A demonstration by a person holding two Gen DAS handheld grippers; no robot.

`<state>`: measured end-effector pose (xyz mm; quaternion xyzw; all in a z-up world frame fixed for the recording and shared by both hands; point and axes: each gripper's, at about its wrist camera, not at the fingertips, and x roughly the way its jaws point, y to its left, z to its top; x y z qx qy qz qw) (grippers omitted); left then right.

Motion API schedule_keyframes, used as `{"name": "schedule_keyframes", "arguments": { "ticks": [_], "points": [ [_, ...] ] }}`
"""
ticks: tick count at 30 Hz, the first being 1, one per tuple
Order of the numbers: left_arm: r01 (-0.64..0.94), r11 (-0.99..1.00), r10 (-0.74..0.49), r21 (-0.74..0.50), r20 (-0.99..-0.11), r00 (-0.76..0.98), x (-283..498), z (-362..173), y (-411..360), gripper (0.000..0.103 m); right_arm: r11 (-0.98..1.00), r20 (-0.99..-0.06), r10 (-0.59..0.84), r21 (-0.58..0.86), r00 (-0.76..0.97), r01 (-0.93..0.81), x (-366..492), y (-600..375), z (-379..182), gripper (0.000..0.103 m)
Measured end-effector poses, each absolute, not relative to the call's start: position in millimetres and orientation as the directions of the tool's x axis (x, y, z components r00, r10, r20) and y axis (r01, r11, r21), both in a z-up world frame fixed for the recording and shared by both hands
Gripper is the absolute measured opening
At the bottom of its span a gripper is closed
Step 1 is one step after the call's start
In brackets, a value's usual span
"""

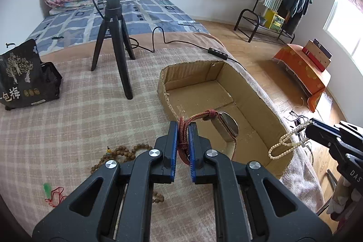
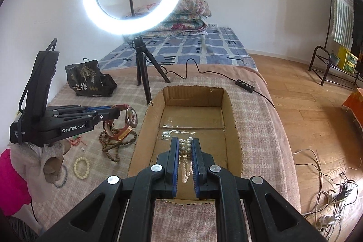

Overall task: Organize jewelry
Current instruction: 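Carry the watch and pearls toward the cardboard box with both tools, then open the left tool over the box while the right tool releases the pearls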

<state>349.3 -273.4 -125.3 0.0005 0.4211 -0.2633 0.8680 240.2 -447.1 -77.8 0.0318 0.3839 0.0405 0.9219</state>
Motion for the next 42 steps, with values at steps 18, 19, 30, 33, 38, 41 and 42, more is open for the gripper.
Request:
{"name": "schedule_keyframes", "arguments": {
  "ticks": [18,19,30,33,38,41,42],
  "points": [
    [0.47,0.85,-0.472,-0.237,-0.738,0.482,382,-144,-325,0.022,0.989,-0.734,0.125,0.147,0.667,-0.023,244,-471,-114,0.021],
    [0.477,0.849,-0.469,-0.226,-0.737,0.486,381,-143,-327,0.033,0.989,-0.731,0.125,0.149,0.671,-0.023,244,-471,-114,0.034],
    [0.465,0.862,-0.453,-0.204,-0.721,0.524,366,-119,-309,0.053,0.989,-0.711,0.103,0.147,0.696,0.003,229,-465,-100,0.074],
    [0.46,0.866,-0.449,-0.197,-0.711,0.541,360,-110,-300,0.053,0.99,-0.707,0.101,0.143,0.7,0.002,225,-462,-94,0.075],
    [0.451,0.873,-0.441,-0.186,-0.695,0.568,349,-95,-281,0.053,0.991,-0.704,0.098,0.133,0.703,-0.006,217,-450,-84,0.075],
    [0.443,0.88,-0.43,-0.17,-0.683,0.591,341,-84,-266,0.053,0.991,-0.7,0.106,0.136,0.706,-0.013,213,-443,-79,0.075],
    [0.44,0.882,-0.427,-0.168,-0.678,0.598,339,-81,-260,0.053,0.991,-0.699,0.108,0.135,0.707,-0.018,211,-440,-77,0.075]
  ]
}}
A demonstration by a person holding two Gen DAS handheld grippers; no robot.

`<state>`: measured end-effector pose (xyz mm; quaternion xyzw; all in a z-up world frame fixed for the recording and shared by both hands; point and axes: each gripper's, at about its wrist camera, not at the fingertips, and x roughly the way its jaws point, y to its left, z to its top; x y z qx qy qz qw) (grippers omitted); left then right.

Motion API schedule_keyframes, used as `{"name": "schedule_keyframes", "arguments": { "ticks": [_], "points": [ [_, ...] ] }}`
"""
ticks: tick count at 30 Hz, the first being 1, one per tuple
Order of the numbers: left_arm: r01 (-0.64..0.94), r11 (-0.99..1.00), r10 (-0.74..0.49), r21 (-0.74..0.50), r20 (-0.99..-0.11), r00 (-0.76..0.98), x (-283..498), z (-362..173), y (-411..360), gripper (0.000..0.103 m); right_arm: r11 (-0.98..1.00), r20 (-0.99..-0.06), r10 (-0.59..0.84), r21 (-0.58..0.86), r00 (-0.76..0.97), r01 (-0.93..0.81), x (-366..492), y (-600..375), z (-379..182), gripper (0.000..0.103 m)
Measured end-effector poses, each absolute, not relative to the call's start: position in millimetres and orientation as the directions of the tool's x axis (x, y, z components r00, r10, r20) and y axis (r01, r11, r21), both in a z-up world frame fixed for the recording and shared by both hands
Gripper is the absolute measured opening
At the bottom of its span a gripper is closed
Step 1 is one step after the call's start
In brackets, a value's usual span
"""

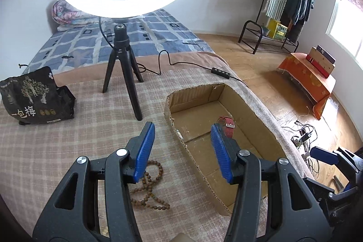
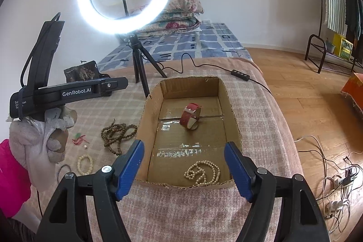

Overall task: Organize jewelry
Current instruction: 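Open the left tool over the box while the right tool releases the pearls, then withdraw both open tools from the box back over the bed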

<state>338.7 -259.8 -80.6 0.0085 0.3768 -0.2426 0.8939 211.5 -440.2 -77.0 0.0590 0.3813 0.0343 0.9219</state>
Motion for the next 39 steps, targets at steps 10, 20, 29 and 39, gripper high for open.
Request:
{"name": "schedule_keyframes", "arguments": {
  "ticks": [10,20,29,39],
  "points": [
    [0.402,0.908,-0.378,-0.115,-0.638,0.671,309,-48,-191,0.053,0.99,-0.691,0.136,0.12,0.71,-0.072,204,-407,-64,0.076],
    [0.338,0.936,-0.328,-0.101,-0.598,0.731,273,-29,-105,0.053,0.983,-0.695,0.183,0.13,0.695,-0.129,204,-372,-60,0.076],
    [0.298,0.949,-0.293,-0.103,-0.632,0.717,243,-56,-51,0.053,0.97,-0.717,0.244,0.182,0.653,-0.162,218,-342,-69,0.076],
    [0.267,0.955,-0.28,-0.131,-0.696,0.661,209,-106,-10,0.053,0.96,-0.764,0.28,0.231,0.581,-0.159,253,-305,-94,0.076]
  ]
}}
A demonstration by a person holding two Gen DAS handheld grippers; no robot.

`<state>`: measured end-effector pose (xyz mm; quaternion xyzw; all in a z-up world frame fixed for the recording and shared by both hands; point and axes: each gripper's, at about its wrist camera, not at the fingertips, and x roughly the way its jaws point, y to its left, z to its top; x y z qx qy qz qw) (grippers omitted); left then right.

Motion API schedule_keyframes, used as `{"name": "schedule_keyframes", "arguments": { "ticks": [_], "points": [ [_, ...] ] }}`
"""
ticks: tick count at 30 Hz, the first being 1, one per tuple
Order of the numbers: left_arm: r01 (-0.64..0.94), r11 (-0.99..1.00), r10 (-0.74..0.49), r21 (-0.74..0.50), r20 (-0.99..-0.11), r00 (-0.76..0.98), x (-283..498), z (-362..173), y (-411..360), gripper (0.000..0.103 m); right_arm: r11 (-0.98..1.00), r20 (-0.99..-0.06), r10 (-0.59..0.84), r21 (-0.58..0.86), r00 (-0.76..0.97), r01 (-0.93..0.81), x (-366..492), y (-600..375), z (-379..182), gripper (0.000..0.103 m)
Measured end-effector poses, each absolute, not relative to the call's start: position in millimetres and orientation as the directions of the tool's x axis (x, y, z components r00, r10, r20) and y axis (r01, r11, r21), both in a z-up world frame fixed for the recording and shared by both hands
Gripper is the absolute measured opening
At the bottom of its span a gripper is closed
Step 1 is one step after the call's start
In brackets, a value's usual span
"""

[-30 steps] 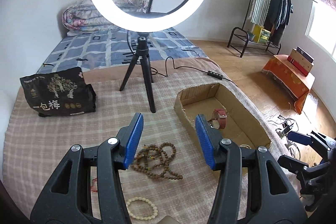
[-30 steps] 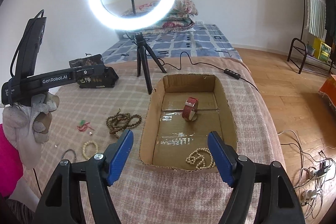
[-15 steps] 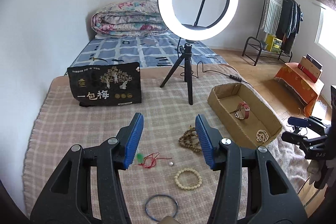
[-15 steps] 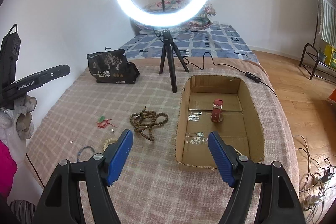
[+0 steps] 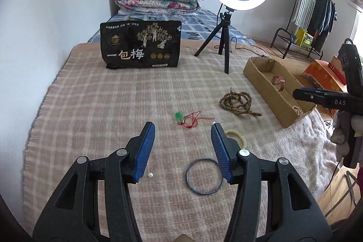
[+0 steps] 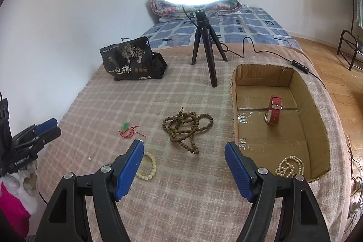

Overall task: Organize jewelry
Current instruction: 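Withdraw both open tools from the box back over the bed, then grasp the blue bangle with the left tool while the right tool grasps the brown bead strand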

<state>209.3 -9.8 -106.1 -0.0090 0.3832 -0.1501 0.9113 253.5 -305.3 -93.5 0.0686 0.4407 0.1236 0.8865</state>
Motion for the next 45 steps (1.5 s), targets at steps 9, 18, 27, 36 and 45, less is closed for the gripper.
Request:
{"name": "schedule_keyframes", "arguments": {
  "ticks": [9,18,27,36,45],
  "points": [
    [0.255,0.955,-0.282,-0.153,-0.738,0.613,191,-141,7,0.053,0.968,-0.823,0.253,0.213,0.509,-0.135,295,-279,-127,0.074],
    [0.29,0.938,-0.326,-0.189,-0.767,0.553,189,-167,0,0.053,0.97,-0.861,0.242,0.225,0.447,-0.09,327,-270,-156,0.068],
    [0.362,0.903,-0.395,-0.232,-0.781,0.484,184,-189,-27,0.072,0.97,-0.882,0.23,0.24,0.412,-0.029,346,-269,-178,0.072],
    [0.364,0.906,-0.376,-0.218,-0.81,0.45,194,-211,-51,0.08,0.973,-0.902,0.211,0.23,0.376,0.005,360,-269,-191,0.083],
    [0.362,0.925,-0.292,-0.118,-0.83,0.474,197,-228,-65,0.08,0.977,-0.919,0.187,0.21,0.347,0.031,371,-267,-204,0.085]
  ]
}}
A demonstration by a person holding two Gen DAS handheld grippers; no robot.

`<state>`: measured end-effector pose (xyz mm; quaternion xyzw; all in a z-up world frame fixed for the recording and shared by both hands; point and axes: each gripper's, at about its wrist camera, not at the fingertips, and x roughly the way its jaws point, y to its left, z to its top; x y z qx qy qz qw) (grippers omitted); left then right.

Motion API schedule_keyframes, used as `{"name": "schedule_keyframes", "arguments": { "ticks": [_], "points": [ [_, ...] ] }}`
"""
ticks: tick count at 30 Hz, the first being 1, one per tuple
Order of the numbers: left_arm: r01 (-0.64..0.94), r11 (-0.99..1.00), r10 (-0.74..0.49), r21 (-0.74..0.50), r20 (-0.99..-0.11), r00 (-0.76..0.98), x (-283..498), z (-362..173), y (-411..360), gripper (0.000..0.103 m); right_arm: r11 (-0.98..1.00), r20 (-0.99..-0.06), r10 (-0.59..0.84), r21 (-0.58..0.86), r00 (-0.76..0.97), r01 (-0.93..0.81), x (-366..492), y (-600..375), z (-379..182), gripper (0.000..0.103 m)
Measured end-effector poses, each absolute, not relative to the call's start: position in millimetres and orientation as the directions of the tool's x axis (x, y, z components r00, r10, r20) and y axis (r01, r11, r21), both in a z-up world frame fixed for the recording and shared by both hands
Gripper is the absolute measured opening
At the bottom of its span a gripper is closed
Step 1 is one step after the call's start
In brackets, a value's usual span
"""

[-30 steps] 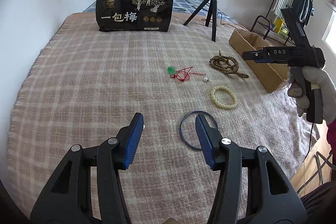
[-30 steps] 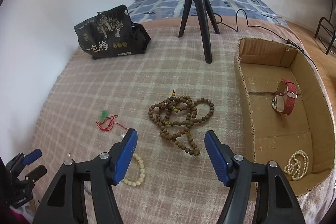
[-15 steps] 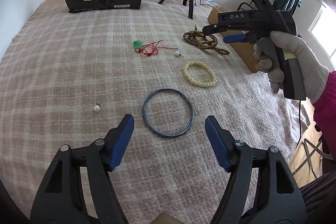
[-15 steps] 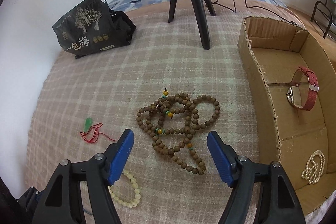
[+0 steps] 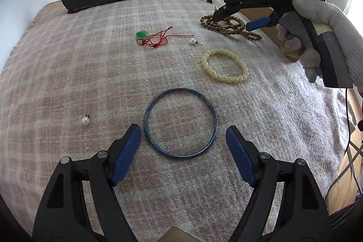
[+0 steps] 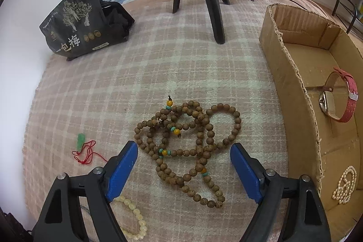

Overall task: Organize jewelry
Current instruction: 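Grasp the blue bangle with the left tool while the right tool grasps the brown bead strand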

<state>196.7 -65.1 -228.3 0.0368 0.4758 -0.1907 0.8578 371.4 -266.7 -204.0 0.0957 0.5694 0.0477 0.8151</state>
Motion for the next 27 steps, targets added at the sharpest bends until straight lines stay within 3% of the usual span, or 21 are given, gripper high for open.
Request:
{"name": "schedule_keyframes", "arguments": {
  "ticks": [6,20,23,26,27],
  "points": [
    [0.341,0.938,-0.241,-0.069,-0.835,0.495,207,-234,-69,0.085,0.977,-0.922,0.185,0.209,0.34,0.037,376,-268,-208,0.086],
    [0.341,0.937,-0.255,-0.083,-0.828,0.5,210,-237,-68,0.085,0.99,-0.943,0.136,0.12,0.304,-0.07,391,-247,-222,0.092],
    [0.34,0.937,-0.257,-0.084,-0.825,0.503,210,-238,-68,0.085,0.99,-0.942,0.129,0.103,0.31,-0.099,390,-240,-221,0.085],
    [0.337,0.938,-0.252,-0.079,-0.824,0.508,209,-237,-68,0.081,0.986,-0.936,0.142,0.104,0.321,-0.132,385,-235,-218,0.068],
    [0.338,0.938,-0.252,-0.078,-0.823,0.509,209,-237,-67,0.079,0.984,-0.934,0.154,0.114,0.323,-0.14,384,-235,-217,0.055]
  ]
}}
